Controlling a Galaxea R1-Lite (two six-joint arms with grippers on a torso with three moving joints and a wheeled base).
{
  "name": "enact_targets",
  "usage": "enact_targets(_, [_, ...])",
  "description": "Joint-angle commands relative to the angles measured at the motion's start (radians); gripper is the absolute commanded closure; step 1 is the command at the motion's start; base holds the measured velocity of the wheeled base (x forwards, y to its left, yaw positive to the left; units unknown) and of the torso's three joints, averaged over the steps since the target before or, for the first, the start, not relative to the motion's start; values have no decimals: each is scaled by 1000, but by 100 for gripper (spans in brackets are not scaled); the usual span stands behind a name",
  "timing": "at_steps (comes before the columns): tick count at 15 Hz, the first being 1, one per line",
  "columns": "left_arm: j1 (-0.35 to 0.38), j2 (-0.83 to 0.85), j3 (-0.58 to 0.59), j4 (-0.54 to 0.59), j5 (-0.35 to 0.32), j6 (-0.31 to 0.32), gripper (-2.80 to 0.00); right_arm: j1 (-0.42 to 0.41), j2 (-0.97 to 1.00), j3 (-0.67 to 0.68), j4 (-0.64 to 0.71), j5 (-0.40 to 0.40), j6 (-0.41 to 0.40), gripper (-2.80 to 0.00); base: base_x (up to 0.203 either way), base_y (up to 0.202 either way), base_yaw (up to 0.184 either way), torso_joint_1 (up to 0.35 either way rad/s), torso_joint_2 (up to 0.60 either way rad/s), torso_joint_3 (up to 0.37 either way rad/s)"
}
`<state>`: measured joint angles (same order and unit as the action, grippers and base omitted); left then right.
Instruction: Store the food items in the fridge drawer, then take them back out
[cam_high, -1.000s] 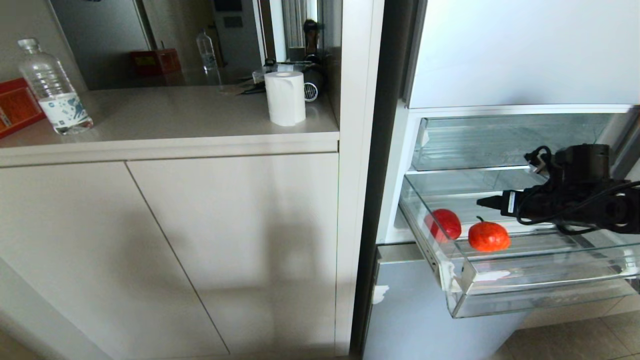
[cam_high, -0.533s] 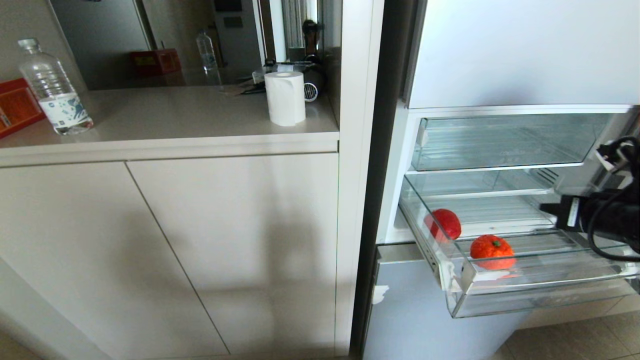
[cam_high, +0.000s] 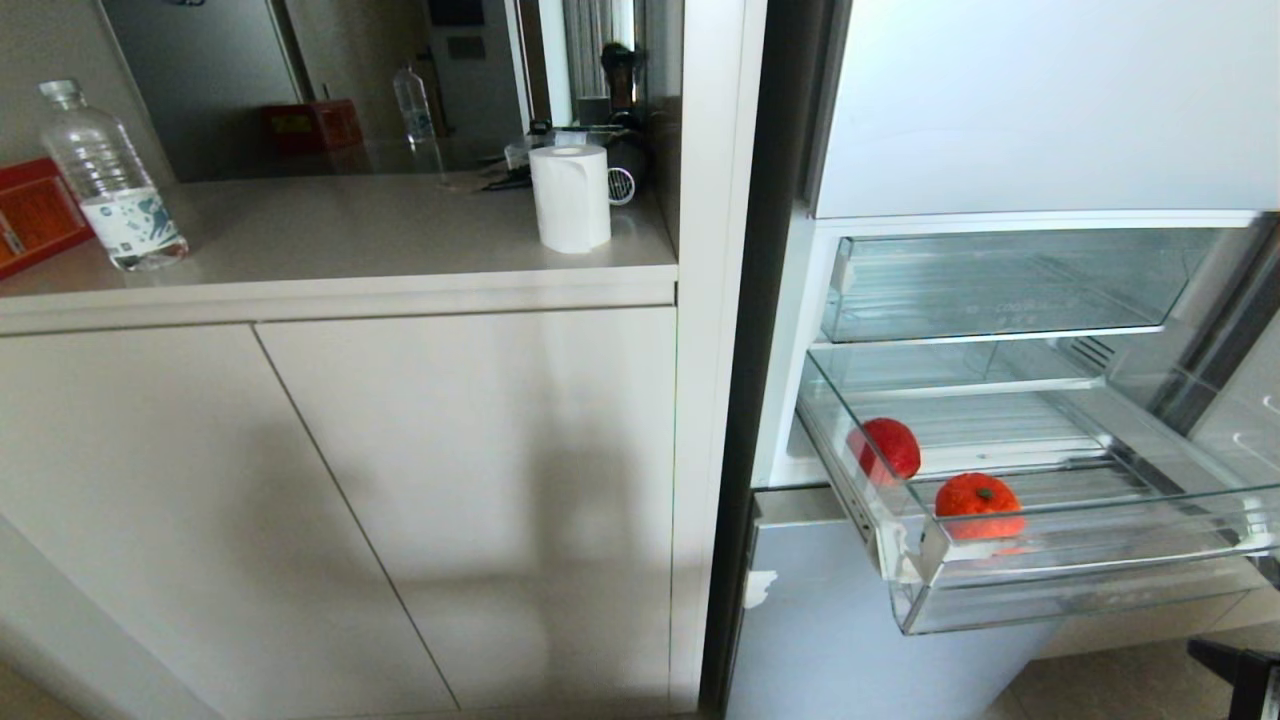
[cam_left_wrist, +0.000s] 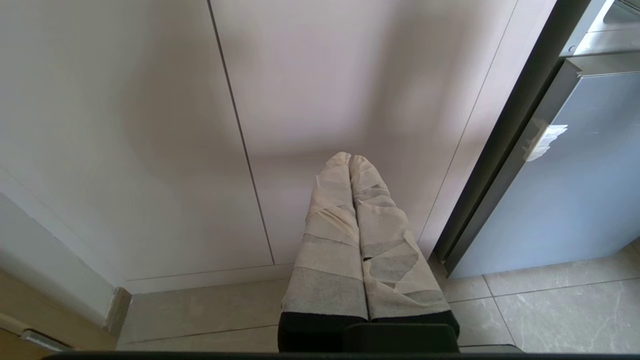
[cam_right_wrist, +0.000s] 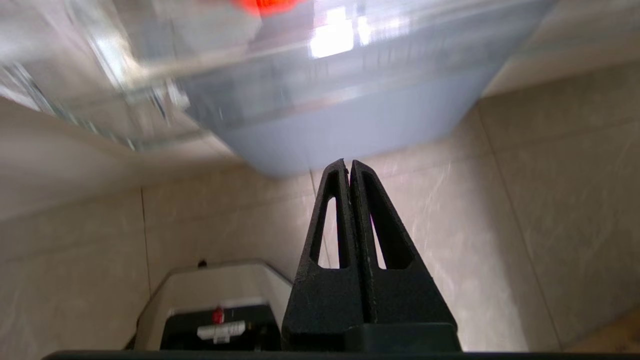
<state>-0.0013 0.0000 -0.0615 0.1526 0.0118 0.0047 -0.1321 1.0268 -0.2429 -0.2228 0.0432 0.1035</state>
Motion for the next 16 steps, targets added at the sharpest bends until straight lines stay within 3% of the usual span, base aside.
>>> enact_targets(1, [0,-2,0,1,1,0,0,0,97,8,-6,15,-1,0,0,0,0,0,0,0])
enact_targets(6, [0,-2,0,1,1,0,0,10,435,-221,-18,82,-46,0,0,0,0,0,0,0])
enact_targets(10, [0,-2,0,1,1,0,0,70,634,-392,-19,92,-78,0,0,0,0,0,0,0])
enact_targets(13, [0,-2,0,1,1,0,0,101,772,-505,-39,92,-55,0,0,0,0,0,0,0])
enact_targets(16, [0,-2,0,1,1,0,0,133,945,-623,-214,90,40,0,0,0,0,0,0,0])
